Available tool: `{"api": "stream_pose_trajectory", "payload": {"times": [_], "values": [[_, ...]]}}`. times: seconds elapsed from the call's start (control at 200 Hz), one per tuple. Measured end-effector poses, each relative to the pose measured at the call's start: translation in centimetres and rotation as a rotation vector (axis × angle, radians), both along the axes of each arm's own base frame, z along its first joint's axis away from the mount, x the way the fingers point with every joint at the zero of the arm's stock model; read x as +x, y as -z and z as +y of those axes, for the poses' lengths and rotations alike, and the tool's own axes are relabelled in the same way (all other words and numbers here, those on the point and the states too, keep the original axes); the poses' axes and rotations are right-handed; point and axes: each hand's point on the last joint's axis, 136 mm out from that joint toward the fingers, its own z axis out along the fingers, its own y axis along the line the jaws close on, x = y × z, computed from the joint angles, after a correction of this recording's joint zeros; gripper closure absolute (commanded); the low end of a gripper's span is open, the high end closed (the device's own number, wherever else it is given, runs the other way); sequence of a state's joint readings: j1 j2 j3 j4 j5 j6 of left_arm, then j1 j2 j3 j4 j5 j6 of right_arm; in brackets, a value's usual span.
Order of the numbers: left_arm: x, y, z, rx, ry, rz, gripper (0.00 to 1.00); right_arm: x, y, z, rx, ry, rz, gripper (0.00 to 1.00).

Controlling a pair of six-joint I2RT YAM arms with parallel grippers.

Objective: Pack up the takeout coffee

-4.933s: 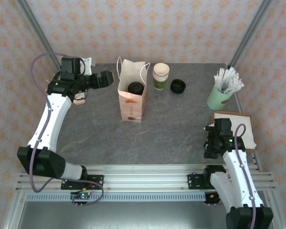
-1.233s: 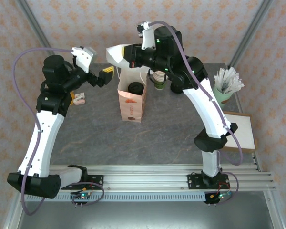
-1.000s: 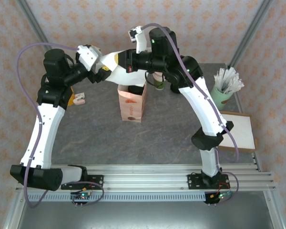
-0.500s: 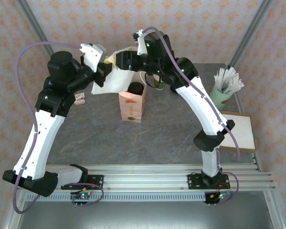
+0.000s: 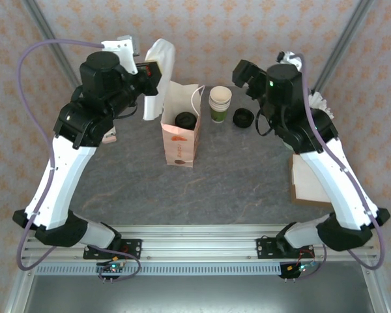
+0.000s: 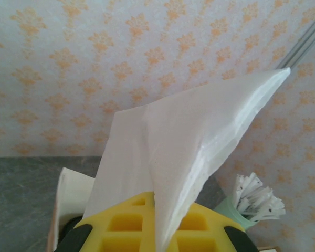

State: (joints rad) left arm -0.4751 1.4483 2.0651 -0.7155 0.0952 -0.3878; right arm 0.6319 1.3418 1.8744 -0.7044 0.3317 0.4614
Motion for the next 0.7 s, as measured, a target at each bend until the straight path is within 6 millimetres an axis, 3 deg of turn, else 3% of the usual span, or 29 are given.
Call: {"api": "stream_pose_trajectory", "payload": {"times": [0.12,0.43,0.701], "values": [[0.6,-0.2,-0.8,-0.010,0.003,0.010,1.00,-0.9,0.6,-1.3,0.016,0.040,0.000,0.00],[2.7,1.5,0.5,0.045,-0.123,0.046,1.00,-2.7,2.4,-3.3,0.048,0.088,0.021,0.00],[4.6,3.9,-1.2,0.059,-0.084,0.095,1.00,-5.5,1.3,-6.0,0.101,0.130,-0.026,0.00]]}}
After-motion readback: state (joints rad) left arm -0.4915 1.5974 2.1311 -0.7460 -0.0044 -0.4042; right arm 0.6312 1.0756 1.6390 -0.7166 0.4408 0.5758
